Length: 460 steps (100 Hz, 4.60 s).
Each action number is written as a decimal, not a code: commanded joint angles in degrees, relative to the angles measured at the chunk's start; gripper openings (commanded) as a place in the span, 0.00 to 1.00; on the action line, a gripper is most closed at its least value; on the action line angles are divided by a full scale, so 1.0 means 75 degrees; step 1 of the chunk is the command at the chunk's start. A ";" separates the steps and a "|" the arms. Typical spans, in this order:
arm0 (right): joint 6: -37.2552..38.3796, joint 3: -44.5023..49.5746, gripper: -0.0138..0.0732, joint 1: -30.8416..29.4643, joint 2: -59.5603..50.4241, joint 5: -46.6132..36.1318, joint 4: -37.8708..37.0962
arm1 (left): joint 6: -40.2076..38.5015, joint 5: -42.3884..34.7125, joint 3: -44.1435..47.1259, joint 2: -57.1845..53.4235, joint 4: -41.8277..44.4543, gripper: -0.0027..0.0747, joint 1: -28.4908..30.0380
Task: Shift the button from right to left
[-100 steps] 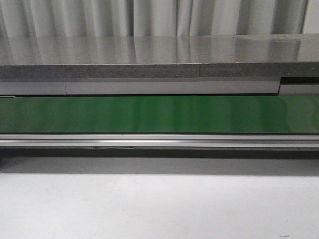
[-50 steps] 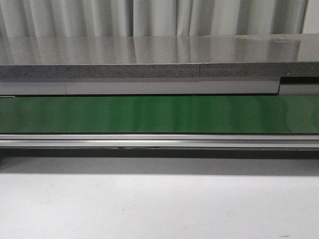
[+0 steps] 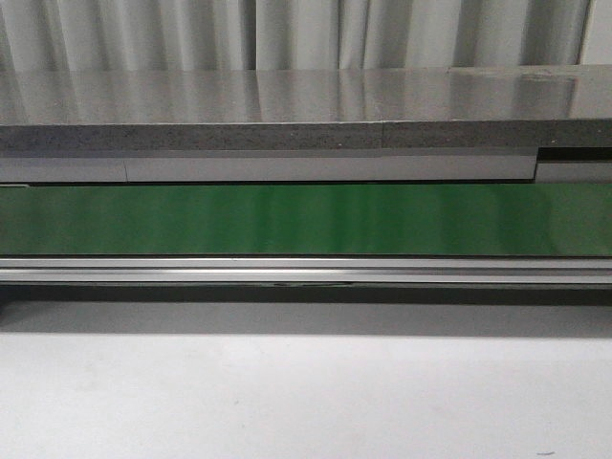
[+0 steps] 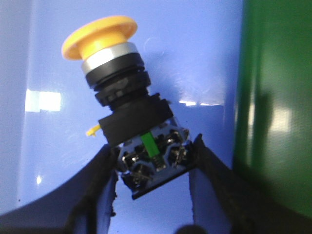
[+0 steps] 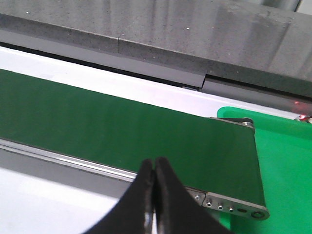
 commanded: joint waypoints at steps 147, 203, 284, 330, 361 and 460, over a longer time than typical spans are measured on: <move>-0.0033 -0.0179 0.08 -0.0007 0.0050 -0.0570 0.0076 | -0.0103 -0.0465 -0.0030 -0.3694 -0.1085 0.49 -0.1109; -0.0033 -0.0179 0.08 -0.0007 0.0050 -0.0570 0.0076 | -0.0103 -0.1276 0.2431 -0.6729 -0.1934 0.48 -0.2183; -0.0033 -0.0179 0.08 -0.0007 0.0050 -0.0570 0.0076 | -0.0103 -0.1483 0.4044 -0.9043 -0.2391 0.04 -0.2183; -0.0033 -0.0179 0.08 -0.0007 0.0050 -0.0570 0.0076 | -0.0103 -0.1483 0.4044 -0.9043 -0.2391 0.04 -0.2183; -0.0033 -0.0179 0.08 -0.0007 0.0050 -0.0570 0.0076 | -0.0103 -0.1483 0.4186 -0.9043 -0.2391 0.04 -0.2183; -0.0033 -0.0179 0.08 -0.0007 0.0050 -0.0570 0.0076 | -0.0103 -0.3835 0.8229 -1.3852 -0.1993 0.04 -0.2170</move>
